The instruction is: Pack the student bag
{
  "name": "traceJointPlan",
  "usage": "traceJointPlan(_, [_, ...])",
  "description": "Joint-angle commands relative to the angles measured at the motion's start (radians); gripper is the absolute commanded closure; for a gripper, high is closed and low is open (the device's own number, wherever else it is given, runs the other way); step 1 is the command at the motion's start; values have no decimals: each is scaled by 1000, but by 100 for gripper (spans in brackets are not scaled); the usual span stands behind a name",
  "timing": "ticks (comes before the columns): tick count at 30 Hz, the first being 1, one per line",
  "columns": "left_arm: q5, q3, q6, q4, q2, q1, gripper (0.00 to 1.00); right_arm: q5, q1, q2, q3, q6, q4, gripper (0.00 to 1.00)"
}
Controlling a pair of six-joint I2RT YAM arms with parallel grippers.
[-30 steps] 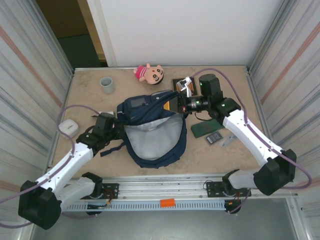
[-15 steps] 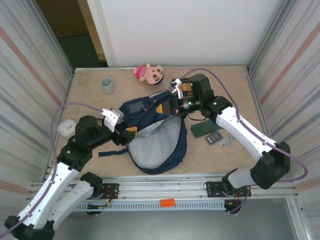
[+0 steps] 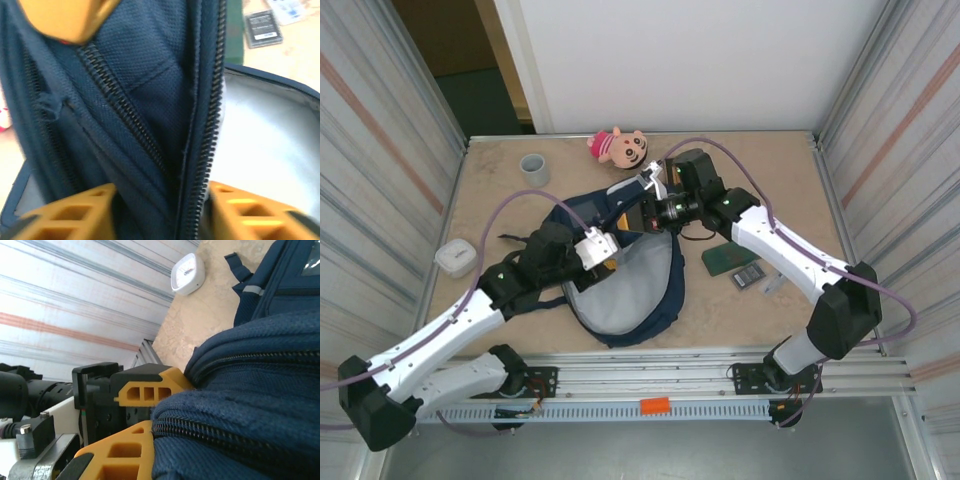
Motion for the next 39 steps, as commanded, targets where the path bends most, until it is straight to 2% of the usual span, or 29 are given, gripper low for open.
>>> traceJointPlan(1, [-157,-13,-19,45,-31,-2,78,-28,-4,-27,33,-17,61,92])
traceJointPlan(3, [-201,-27,-34,40,-56,1,90,-6,-23,-39,12,-2,56,83])
traceJointPlan(5, [-226,-34,-43,16,-85,7,97,22,-44,-62,-23,16,56,78])
traceJointPlan(8, [-264,-38,-57,-34,-123,24,100,79,-77,-107,-89,43,47,63])
traceJointPlan(11, [-303,-42,-64,-84,-149,36,100,144,-103,-153,-163,60,23,52])
traceJointPlan(16, [-321,-38,-115,-182,-175,38,100,219,-106,-193,-242,64,-16,48])
traceJointPlan(20, [-386,-62,-150,-223,-201,51,99,244,-105,-189,-279,83,5,47])
traceJointPlan(24, [-378,-57,-156,-276,-232,75,85,279,-102,-179,-287,89,3,47])
traceJointPlan(28, [-357,-26,-144,-343,-275,76,61,315,-113,-198,-294,89,-6,46])
traceJointPlan(31, [-249,8,-152,-395,-303,75,41,328,-140,-220,-306,89,-29,44])
traceJointPlan(33, [-179,29,-181,-411,-304,76,32,334,-171,-240,-319,88,-46,44])
traceJointPlan(39, [-35,71,-303,-396,-242,75,27,377,-240,-292,-308,26,-171,43])
